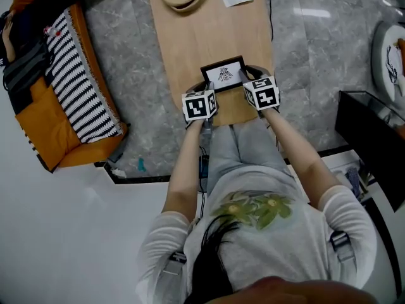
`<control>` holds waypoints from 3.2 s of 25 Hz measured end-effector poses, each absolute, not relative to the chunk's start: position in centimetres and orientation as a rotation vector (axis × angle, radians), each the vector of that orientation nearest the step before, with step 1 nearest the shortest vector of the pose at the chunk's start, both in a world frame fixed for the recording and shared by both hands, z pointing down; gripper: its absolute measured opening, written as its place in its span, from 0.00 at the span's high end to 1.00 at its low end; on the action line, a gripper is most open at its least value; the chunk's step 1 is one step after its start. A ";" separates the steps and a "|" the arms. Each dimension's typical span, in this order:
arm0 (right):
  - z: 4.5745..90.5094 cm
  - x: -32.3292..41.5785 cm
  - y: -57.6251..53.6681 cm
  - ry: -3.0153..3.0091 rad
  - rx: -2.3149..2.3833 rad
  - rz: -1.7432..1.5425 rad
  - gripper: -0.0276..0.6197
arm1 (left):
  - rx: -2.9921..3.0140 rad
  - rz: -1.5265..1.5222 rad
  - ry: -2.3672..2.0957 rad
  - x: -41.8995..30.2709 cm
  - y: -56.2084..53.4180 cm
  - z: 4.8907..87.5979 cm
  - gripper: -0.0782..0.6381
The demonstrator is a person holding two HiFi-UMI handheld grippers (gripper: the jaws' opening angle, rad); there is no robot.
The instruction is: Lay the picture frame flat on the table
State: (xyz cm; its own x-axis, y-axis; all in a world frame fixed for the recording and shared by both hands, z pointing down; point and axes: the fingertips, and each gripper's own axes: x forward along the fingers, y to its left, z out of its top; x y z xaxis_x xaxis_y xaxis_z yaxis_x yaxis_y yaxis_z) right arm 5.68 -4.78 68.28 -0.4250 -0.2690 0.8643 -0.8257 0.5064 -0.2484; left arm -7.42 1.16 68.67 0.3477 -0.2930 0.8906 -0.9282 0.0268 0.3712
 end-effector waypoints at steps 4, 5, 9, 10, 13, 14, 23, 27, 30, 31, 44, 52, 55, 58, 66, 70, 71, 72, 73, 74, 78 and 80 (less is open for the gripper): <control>69.7 5.6 -4.7 -1.930 0.887 0.886 0.82 | 1.494 0.718 -1.154 -7.4 1.2 70.0 0.77; 70.1 5.6 -4.7 -1.928 0.884 0.889 0.82 | 1.489 0.718 -1.154 -7.5 1.2 70.4 0.77; 71.9 5.5 -4.8 -1.921 0.869 0.903 0.82 | 1.480 0.720 -1.156 -7.6 1.3 71.9 0.77; 72.3 5.5 -4.7 -1.920 0.865 0.907 0.82 | 1.478 0.719 -1.153 -7.6 1.3 72.3 0.77; 73.6 5.4 -4.7 -1.916 0.857 0.912 0.82 | 1.473 0.718 -1.145 -7.6 1.3 73.6 0.77; 74.0 5.4 -4.8 -1.914 0.856 0.912 0.82 | 1.472 0.718 -1.145 -7.6 1.2 74.0 0.77; 76.8 5.3 -5.2 -1.897 0.844 0.924 0.82 | 1.460 0.720 -1.144 -7.7 0.9 76.7 0.77; 77.7 5.4 -5.2 -1.888 0.837 0.941 0.82 | 1.466 0.728 -1.132 -7.6 0.8 77.7 0.77; 78.5 5.5 -5.4 -1.874 0.839 0.947 0.82 | 1.484 0.764 -1.127 -7.5 0.6 78.5 0.77; 78.8 5.7 -5.4 -1.867 0.840 0.950 0.82 | 1.485 0.776 -1.125 -7.4 0.6 78.8 0.77; 82.0 6.3 -5.1 -1.825 0.821 0.988 0.82 | 1.480 0.832 -1.094 -6.8 0.7 82.3 0.76; 83.9 6.5 -4.1 -1.819 0.759 0.990 0.81 | 1.550 0.974 -1.106 -6.6 0.7 83.5 0.75; 84.1 6.6 -4.0 -1.847 0.748 0.980 0.80 | 1.576 0.982 -1.106 -6.5 0.6 83.6 0.74; 84.1 6.5 -3.9 -1.850 0.745 0.959 0.80 | 1.576 0.960 -1.115 -6.6 0.7 83.7 0.74; 84.1 6.6 -4.0 -1.792 0.776 0.971 0.80 | 1.469 0.922 -1.160 -6.5 0.8 84.2 0.74; 84.0 6.7 -4.0 -1.782 0.777 0.979 0.80 | 1.397 0.900 -1.185 -6.8 0.9 84.1 0.73; 83.9 6.6 -4.1 -1.786 0.774 0.959 0.80 | 1.395 0.916 -1.193 -6.9 0.9 84.0 0.72; 83.8 6.5 -4.2 -1.793 0.773 0.932 0.80 | 1.397 0.934 -1.200 -6.9 0.9 83.9 0.72; 83.6 6.5 -4.3 -1.800 0.773 0.907 0.80 | 1.403 0.952 -1.207 -6.9 0.8 83.8 0.72; 83.5 6.5 -4.4 -1.806 0.772 0.890 0.80 | 1.410 0.967 -1.213 -7.0 0.8 83.7 0.71; 82.6 6.3 -4.2 -1.812 0.764 0.877 0.80 | 1.431 0.964 -1.209 -6.9 0.7 82.8 0.69; 81.9 6.0 -4.2 -1.822 0.754 0.870 0.80 | 1.445 0.936 -1.208 -6.9 0.4 82.0 0.67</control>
State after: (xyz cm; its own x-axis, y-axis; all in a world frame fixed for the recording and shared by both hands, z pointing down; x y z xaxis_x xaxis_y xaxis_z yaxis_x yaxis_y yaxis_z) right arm 6.04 -4.23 81.93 -0.3621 -0.1225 0.9241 -0.7954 0.5575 -0.2378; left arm -6.86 0.41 81.95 0.2037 -0.2116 0.9559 -0.9784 -0.0098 0.2063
